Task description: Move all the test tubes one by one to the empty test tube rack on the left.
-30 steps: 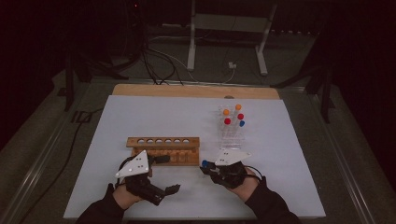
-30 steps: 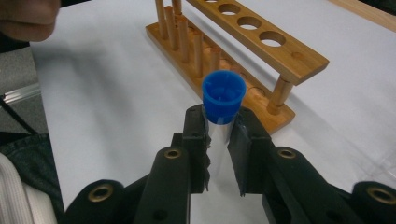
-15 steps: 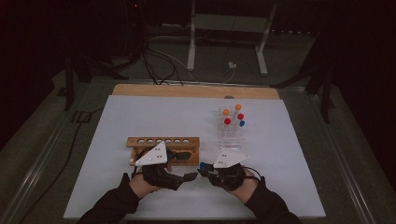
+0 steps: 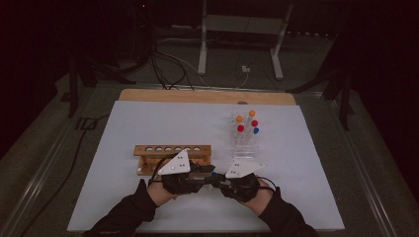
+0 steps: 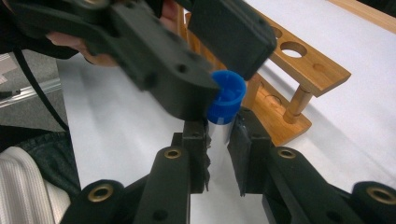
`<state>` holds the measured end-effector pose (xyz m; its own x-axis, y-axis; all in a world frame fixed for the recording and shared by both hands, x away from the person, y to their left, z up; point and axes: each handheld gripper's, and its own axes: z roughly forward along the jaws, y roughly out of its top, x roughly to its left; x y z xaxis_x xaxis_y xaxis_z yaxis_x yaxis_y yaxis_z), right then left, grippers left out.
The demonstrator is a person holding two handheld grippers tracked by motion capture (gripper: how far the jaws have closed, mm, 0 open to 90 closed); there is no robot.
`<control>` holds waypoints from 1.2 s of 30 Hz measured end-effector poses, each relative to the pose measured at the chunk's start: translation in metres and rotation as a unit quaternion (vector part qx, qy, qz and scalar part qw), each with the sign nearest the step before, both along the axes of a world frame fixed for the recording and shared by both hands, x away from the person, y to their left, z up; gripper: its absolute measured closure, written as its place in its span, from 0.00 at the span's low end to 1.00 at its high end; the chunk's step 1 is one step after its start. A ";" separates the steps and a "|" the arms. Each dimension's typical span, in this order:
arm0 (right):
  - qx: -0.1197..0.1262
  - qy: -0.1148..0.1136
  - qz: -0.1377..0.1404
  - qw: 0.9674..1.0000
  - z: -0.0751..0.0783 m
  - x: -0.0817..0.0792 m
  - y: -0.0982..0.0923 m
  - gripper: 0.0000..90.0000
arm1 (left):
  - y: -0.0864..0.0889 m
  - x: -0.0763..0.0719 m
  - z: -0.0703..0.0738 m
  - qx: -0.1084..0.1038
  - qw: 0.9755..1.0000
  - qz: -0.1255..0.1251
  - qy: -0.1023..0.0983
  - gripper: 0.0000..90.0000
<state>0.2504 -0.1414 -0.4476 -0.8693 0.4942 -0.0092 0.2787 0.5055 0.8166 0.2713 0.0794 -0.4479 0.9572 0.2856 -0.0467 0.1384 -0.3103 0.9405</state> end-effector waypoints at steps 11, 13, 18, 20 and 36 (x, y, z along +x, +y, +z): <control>0.006 0.007 -0.005 1.000 -0.001 0.002 -0.001 0.85 | -0.002 0.000 0.000 0.007 1.000 -0.003 -0.015 0.86; 0.010 0.010 -0.005 1.000 0.000 0.002 -0.001 0.84 | -0.002 0.000 0.001 0.007 1.000 -0.001 -0.019 0.86; 0.016 0.000 -0.012 1.000 0.001 0.002 -0.002 0.58 | 0.001 0.001 0.006 0.007 1.000 0.006 -0.022 0.86; 0.021 0.001 -0.020 1.000 0.002 0.003 -0.004 0.49 | 0.003 0.002 0.010 0.005 1.000 0.012 -0.025 0.86; 0.066 0.006 -0.049 0.997 0.010 0.012 -0.015 0.07 | 0.028 0.029 0.053 -0.010 0.994 0.087 -0.065 0.86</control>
<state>0.2625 -0.1563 -0.4379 -0.8169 0.5723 0.0714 0.3310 0.3639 0.8706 0.3005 0.1072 -0.3944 0.8918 0.4476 0.0658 0.0658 -0.2724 0.9599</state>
